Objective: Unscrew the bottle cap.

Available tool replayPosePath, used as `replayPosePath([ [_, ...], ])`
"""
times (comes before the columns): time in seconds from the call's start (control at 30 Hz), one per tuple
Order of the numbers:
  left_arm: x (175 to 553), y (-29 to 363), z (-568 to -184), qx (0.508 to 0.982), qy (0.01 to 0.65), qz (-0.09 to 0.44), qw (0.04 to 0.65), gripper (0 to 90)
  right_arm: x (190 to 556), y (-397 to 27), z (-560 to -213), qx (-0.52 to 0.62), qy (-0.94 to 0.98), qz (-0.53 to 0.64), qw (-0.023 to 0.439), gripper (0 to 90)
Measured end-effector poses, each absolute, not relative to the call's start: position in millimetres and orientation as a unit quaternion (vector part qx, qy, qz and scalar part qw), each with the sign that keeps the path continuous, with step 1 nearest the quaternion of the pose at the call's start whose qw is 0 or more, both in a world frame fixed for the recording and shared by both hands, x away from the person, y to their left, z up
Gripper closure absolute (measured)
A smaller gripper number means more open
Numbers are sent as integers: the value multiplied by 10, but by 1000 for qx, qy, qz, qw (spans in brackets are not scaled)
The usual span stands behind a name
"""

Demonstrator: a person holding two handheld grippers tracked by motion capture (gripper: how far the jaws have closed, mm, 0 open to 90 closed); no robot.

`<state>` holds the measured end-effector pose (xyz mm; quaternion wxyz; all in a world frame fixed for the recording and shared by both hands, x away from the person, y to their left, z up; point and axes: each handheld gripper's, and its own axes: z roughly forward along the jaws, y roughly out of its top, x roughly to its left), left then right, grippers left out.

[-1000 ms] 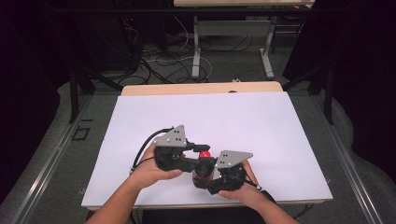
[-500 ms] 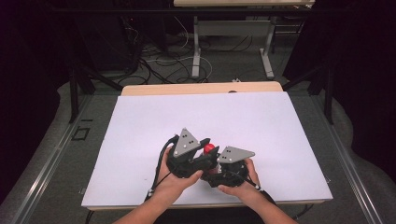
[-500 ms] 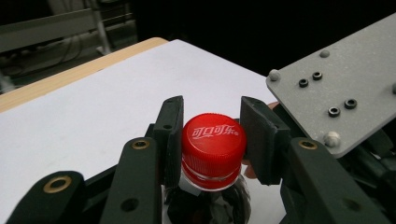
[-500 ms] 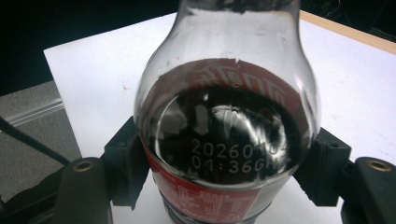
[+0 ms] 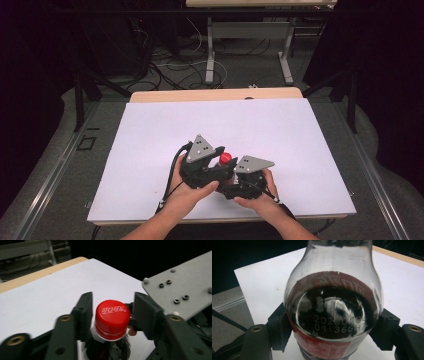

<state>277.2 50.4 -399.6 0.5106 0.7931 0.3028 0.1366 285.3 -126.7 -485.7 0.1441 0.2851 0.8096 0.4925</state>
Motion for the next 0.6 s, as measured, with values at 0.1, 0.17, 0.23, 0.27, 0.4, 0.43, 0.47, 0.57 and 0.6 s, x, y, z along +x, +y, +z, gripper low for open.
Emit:
replayPosePath([
  [0.1, 2790, 600, -3947, 794, 284, 138, 519, 415, 2853, -1269, -4858, 282, 809, 495, 142, 295],
  [0.17, 2813, 677, -3902, 799, 267, 125, 524, 392, 2848, -1271, -4853, 276, 814, 494, 133, 294],
  [0.23, 2850, 749, -3863, 808, 236, 102, 530, 385, 2851, -1272, -4852, 266, 818, 495, 124, 294],
  [0.27, 2873, 779, -3850, 815, 217, 89, 530, 383, 2849, -1265, -4856, 264, 815, 500, 125, 294],
  [0.4, 2964, 843, -3881, 836, 162, 67, 520, 380, 2830, -1235, -4857, 239, 821, 507, 114, 294],
  [0.43, 2972, 844, -3902, 839, 155, 61, 517, 382, 2817, -1223, -4855, 237, 821, 507, 110, 294],
  [0.47, 2986, 851, -3920, 843, 144, 55, 516, 387, 2814, -1219, -4853, 231, 824, 506, 108, 294],
  [0.57, 3028, 884, -3963, 841, 134, 38, 523, 409, 2807, -1213, -4855, 224, 826, 508, 104, 294],
  [0.6, 3042, 891, -3973, 839, 137, 36, 525, 413, 2804, -1211, -4856, 221, 825, 509, 104, 294],
])
